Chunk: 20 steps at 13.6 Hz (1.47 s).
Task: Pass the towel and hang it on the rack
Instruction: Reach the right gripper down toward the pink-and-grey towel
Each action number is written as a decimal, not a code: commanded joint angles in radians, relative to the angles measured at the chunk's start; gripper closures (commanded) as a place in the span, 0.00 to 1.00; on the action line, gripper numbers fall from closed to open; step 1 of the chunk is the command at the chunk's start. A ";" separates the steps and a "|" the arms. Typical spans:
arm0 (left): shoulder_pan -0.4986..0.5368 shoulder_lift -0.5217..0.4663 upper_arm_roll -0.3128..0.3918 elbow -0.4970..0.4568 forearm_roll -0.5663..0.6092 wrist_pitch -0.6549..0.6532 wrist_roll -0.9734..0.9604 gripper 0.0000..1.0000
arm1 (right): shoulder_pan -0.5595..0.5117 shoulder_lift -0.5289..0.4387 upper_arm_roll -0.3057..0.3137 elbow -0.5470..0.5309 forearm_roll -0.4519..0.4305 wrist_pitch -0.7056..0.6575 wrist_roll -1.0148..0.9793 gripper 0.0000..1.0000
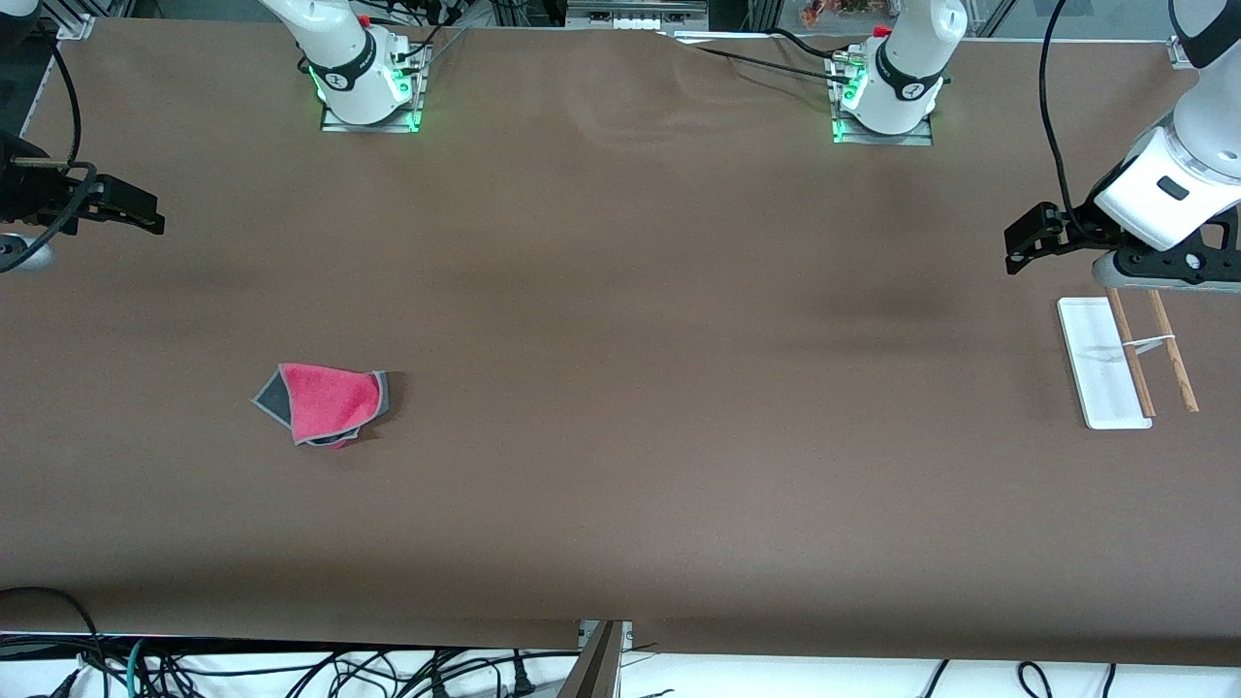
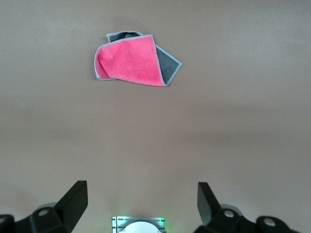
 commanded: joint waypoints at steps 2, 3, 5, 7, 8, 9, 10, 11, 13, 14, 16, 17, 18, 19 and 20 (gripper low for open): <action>-0.005 -0.005 0.009 -0.003 -0.013 0.002 0.022 0.00 | -0.010 0.005 0.013 0.020 -0.009 -0.004 0.006 0.00; -0.006 -0.005 0.009 -0.003 -0.013 0.002 0.022 0.00 | -0.010 0.005 0.013 0.020 -0.007 -0.004 0.008 0.00; -0.006 -0.005 0.009 -0.003 -0.012 0.002 0.022 0.00 | -0.008 0.012 0.013 0.020 -0.007 0.003 0.005 0.00; -0.006 -0.005 0.009 -0.003 -0.013 0.002 0.022 0.00 | 0.010 0.033 0.016 0.020 -0.012 0.026 0.005 0.00; -0.005 -0.005 0.009 -0.003 -0.013 0.002 0.022 0.00 | 0.021 0.062 0.016 0.020 -0.014 0.040 0.005 0.00; -0.005 -0.005 0.009 -0.003 -0.012 0.002 0.022 0.00 | 0.026 0.074 0.016 0.020 -0.012 0.045 0.009 0.00; -0.005 -0.005 0.009 -0.003 -0.013 0.002 0.022 0.00 | 0.029 0.082 0.016 0.020 -0.011 0.059 0.009 0.00; -0.005 -0.005 0.009 -0.003 -0.013 0.002 0.022 0.00 | 0.039 0.116 0.016 0.018 -0.006 0.072 0.009 0.00; -0.005 -0.005 0.009 -0.003 -0.013 0.002 0.022 0.00 | 0.059 0.157 0.016 0.018 0.003 0.098 0.006 0.00; -0.005 -0.005 0.009 -0.003 -0.013 0.002 0.022 0.00 | 0.078 0.177 0.016 0.018 0.011 0.126 0.012 0.00; -0.005 -0.005 0.009 -0.003 -0.013 0.002 0.024 0.00 | 0.101 0.234 0.016 0.016 0.041 0.190 0.022 0.00; -0.005 -0.005 0.009 -0.003 -0.013 0.002 0.024 0.00 | 0.102 0.266 0.016 0.016 0.061 0.219 0.022 0.00; -0.003 -0.005 0.009 -0.003 -0.013 0.002 0.024 0.00 | 0.104 0.294 0.016 0.016 0.077 0.249 0.022 0.00; -0.003 -0.005 0.009 -0.004 -0.013 0.002 0.024 0.00 | 0.111 0.321 0.016 0.016 0.085 0.275 0.022 0.00; -0.003 -0.005 0.009 -0.003 -0.013 0.002 0.024 0.00 | 0.114 0.356 0.016 0.016 0.088 0.308 0.023 0.00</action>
